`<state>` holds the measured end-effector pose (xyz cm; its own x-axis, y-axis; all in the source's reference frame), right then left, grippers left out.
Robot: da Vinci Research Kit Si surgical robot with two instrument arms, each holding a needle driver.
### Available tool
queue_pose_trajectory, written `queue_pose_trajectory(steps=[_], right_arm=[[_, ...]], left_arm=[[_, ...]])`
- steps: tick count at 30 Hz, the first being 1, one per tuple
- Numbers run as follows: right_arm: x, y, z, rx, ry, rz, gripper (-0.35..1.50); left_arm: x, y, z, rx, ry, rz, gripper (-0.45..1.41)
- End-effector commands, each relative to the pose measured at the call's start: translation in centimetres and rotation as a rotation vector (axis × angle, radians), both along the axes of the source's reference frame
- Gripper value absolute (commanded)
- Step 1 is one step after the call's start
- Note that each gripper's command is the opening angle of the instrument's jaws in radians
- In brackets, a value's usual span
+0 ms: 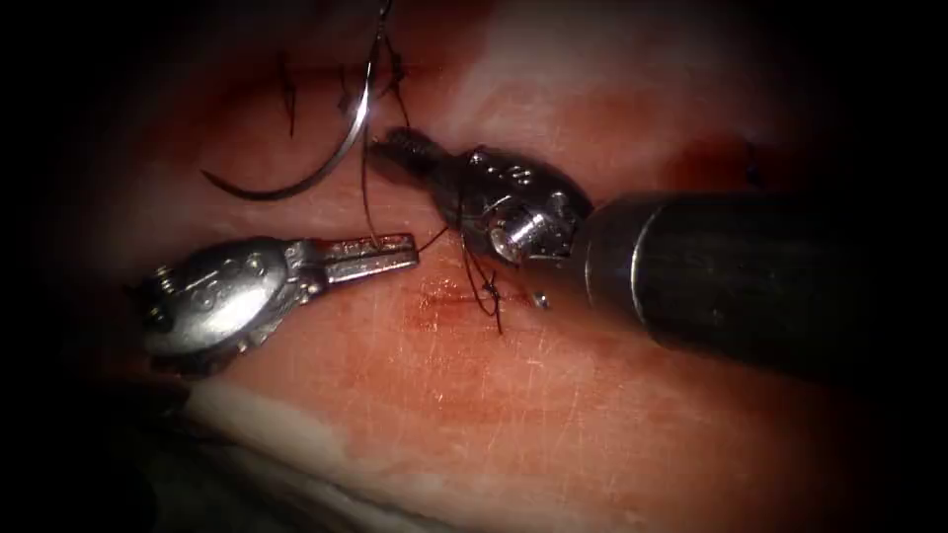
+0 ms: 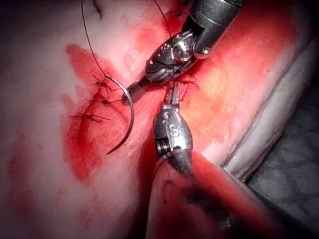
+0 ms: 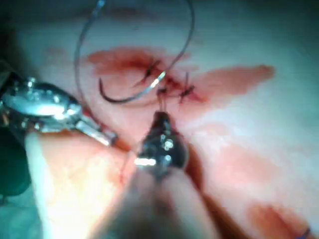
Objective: Wound Closure
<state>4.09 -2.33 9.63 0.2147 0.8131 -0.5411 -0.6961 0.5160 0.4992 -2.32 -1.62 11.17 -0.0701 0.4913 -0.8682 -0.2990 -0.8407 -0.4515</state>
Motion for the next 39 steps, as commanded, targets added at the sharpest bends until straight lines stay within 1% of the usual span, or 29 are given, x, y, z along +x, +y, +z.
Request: queue_pose_trajectory(steps=[1, 4, 8, 13, 14, 18, 19, 20, 21, 22, 23, 24, 25, 33, 36, 37, 38, 39], right_arm=[[0.01, -0.03, 0.03, -0.019, -0.018, -0.008, -0.35], [-0.06, -0.04, -0.07, -0.042, -0.034, -0.019, -0.35], [-0.14, -0.15, -0.15, -0.05, -0.031, -0.036, -0.35], [-0.28, -0.14, -0.24, -0.062, -0.011, -0.03, -0.35], [-0.36, -0.13, -0.29, -0.066, -0.006, -0.022, -0.35], [-0.44, -0.13, -0.35, -0.073, 0.0, -0.004, -0.35], [-0.44, -0.11, -0.36, -0.081, -0.002, 0.026, -0.16], [-0.43, -0.09, -0.36, -0.082, 0.003, 0.034, 0.19], [-0.42, -0.07, -0.37, -0.087, 0.007, 0.049, 0.49], [-0.41, -0.06, -0.36, -0.091, 0.005, 0.053, 0.69], [-0.4, -0.06, -0.36, -0.097, -0.003, 0.058, 0.74], [-0.39, -0.06, -0.37, -0.088, 0.01, 0.045, 0.39], [-0.4, -0.08, -0.38, -0.094, 0.029, -0.003, -0.35], [-0.45, -0.03, -0.54, -0.138, 0.022, -0.042, -0.35], [-0.37, 0.04, -0.47, -0.154, 0.026, -0.029, -0.35], [-0.34, 0.06, -0.45, -0.156, 0.021, -0.023, -0.01], [-0.31, 0.08, -0.43, -0.161, 0.019, -0.014, 0.39], [-0.26, 0.1, -0.4, -0.16, 0.011, 0.01, 0.93]], left_arm=[[-0.05, -0.06, 0.07, 0.003, -0.002, 0.002, -0.45], [-0.04, -0.05, 0.06, 0.004, -0.003, 0.003, -0.45], [-0.02, -0.04, 0.05, 0.005, -0.004, 0.004, -0.45], [0.0, -0.05, 0.05, 0.005, -0.005, 0.006, -0.45], [0.01, -0.05, 0.05, 0.005, -0.007, 0.009, -0.45], [0.0, -0.05, 0.05, 0.005, -0.007, 0.009, -0.45], [0.0, -0.05, 0.05, 0.005, -0.007, 0.008, -0.45], [0.0, -0.05, 0.05, 0.005, -0.007, 0.008, -0.45], [0.0, -0.05, 0.05, 0.005, -0.007, 0.008, -0.45], [0.0, -0.05, 0.05, 0.005, -0.007, 0.008, -0.45], [0.0, -0.05, 0.05, 0.005, -0.007, 0.008, -0.45], [0.0, -0.05, 0.05, 0.005, -0.007, 0.008, -0.45], [0.0, -0.05, 0.04, 0.005, -0.007, 0.008, -0.45], [0.01, -0.05, 0.04, 0.006, -0.007, 0.009, -0.45], [0.0, -0.05, 0.04, 0.006, -0.007, 0.009, -0.45], [0.01, -0.05, 0.04, 0.006, -0.007, 0.009, -0.45], [0.01, -0.05, 0.04, 0.006, -0.007, 0.009, -0.45], [0.01, -0.05, 0.04, 0.006, -0.007, 0.009, -0.45]])
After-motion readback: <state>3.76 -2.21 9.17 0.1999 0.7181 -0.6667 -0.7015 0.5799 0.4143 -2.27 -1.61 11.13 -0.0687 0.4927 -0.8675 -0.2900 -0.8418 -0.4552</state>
